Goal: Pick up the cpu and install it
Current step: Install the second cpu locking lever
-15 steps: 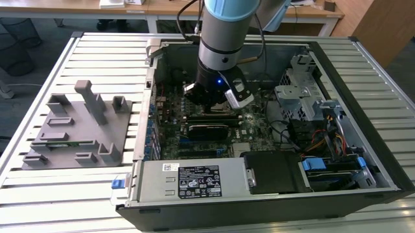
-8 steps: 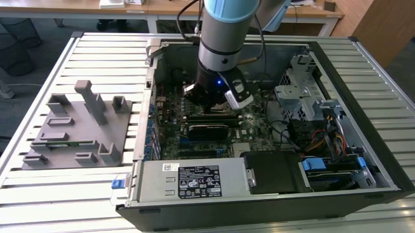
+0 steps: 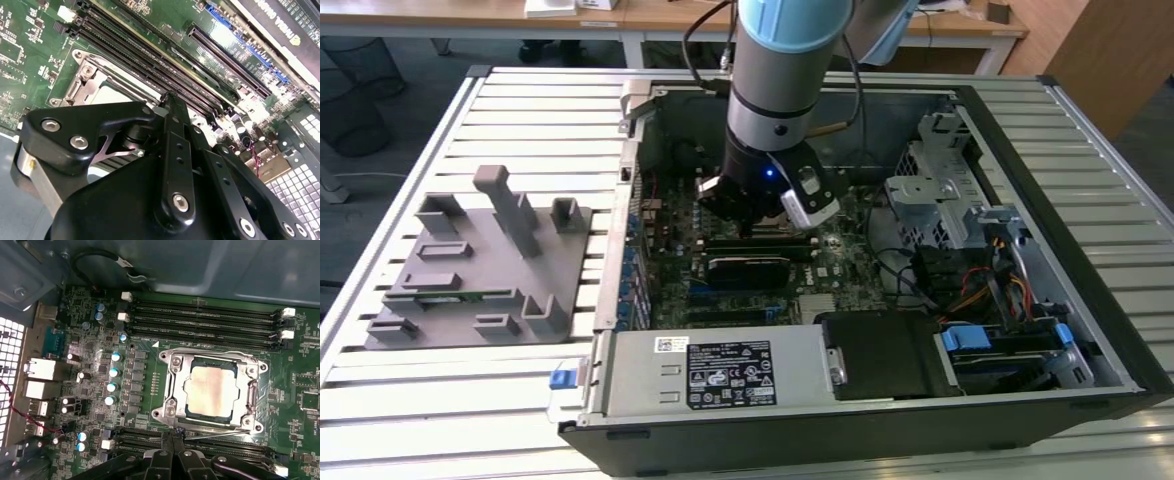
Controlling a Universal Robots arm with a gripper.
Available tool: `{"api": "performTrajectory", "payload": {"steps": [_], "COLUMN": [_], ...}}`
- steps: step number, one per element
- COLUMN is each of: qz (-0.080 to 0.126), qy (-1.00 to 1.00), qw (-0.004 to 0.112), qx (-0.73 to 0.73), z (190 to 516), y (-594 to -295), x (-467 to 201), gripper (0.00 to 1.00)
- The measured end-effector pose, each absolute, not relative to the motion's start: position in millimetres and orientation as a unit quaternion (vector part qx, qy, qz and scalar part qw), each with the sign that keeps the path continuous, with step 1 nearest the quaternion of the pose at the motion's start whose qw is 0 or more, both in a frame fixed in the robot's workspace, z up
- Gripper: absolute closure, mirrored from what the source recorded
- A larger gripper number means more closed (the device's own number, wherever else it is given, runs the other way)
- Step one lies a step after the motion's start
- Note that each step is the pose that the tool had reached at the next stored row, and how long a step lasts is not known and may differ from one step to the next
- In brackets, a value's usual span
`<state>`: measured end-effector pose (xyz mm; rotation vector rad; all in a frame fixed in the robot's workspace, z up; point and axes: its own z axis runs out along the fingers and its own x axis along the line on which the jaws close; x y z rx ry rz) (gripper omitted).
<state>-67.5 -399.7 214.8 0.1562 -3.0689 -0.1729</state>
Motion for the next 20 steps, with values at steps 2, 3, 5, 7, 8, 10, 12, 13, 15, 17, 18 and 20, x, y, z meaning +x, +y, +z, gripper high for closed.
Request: {"api": "performTrajectory", "payload": {"steps": [2,3,5,7,8,10,12,13,15,17,18,20], "qz": [-0.056,-0.056,-0.057,-0.058,-0.058,-0.062,-0.067,-0.07,-0.074,-0.074,-0.075,-0.077], "qy": [-0.997,-0.997,-0.997,-0.997,-0.997,-0.996,-0.996,-0.996,-0.995,-0.995,-0.995,-0.995], "qw": [0.032,0.032,0.032,0.032,0.032,0.032,0.031,0.031,0.031,0.031,0.031,0.031], "qx": [0.051,0.051,0.051,0.051,0.051,0.051,0.051,0.051,0.051,0.051,0.051,0.051], "z": [213.4,213.1,212.2,211.3,210.9,210.0,209.5,209.3,208.7,208.0,207.7,207.1], "y": [-399.7,-399.8,-400.1,-400.4,-400.8,-401.5,-402.2,-402.6,-403.5,-404.6,-405.4,-406.9], "x": [-67.9,-68.4,-69.7,-71.2,-72.1,-73.0,-73.2,-73.3,-73.6,-74.1,-74.3,-74.7], "gripper": [0.89,0.89,0.89,0.89,0.89,0.89,0.89,0.89,0.89,0.89,0.89,0.89]}}
